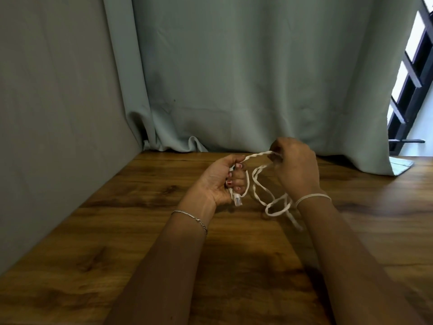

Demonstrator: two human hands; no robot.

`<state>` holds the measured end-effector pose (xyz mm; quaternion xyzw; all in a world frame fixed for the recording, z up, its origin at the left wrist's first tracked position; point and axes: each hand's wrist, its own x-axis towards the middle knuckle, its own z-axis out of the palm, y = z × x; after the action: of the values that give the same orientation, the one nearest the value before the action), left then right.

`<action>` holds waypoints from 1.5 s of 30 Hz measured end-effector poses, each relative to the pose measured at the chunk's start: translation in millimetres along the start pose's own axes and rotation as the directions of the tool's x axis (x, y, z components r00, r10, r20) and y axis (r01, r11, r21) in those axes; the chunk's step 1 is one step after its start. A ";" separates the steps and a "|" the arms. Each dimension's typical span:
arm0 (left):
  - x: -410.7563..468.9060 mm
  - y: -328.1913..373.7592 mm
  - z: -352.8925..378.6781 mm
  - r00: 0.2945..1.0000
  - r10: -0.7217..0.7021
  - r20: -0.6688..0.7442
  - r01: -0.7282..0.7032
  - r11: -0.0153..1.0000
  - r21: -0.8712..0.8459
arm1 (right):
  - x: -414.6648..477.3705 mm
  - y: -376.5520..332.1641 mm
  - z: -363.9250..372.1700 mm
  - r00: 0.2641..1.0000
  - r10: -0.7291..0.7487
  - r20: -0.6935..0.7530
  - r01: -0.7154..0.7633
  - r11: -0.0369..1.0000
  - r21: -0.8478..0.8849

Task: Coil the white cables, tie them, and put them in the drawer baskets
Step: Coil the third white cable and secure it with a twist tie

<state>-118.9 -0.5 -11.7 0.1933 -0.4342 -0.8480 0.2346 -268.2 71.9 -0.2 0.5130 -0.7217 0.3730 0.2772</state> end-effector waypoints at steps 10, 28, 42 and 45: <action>-3.3 -6.3 6.0 0.985 -0.071 0.157 0.050 0.990 0.131 | -11.7 -3.4 26.4 0.945 -0.070 0.319 0.055 0.997 0.055; 4.7 2.5 -3.3 0.913 0.399 -0.088 -0.382 0.757 -0.530 | -23.2 -35.6 21.0 0.759 -0.152 0.633 0.099 0.988 0.119; 11.2 2.6 -6.0 0.869 0.407 -0.279 -0.488 0.798 -0.354 | -20.9 -38.2 -7.6 0.563 -0.196 0.803 0.310 0.951 0.015; 9.0 3.3 -4.2 0.863 0.412 -0.293 -0.495 0.806 -0.324 | -21.6 -36.4 -6.6 0.555 -0.198 0.808 0.310 0.951 0.020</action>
<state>-123.3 -10.0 -12.4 0.1204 -0.2639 -0.8104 0.5090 -226.6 81.8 -4.1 0.7056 -0.7084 0.0129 0.0055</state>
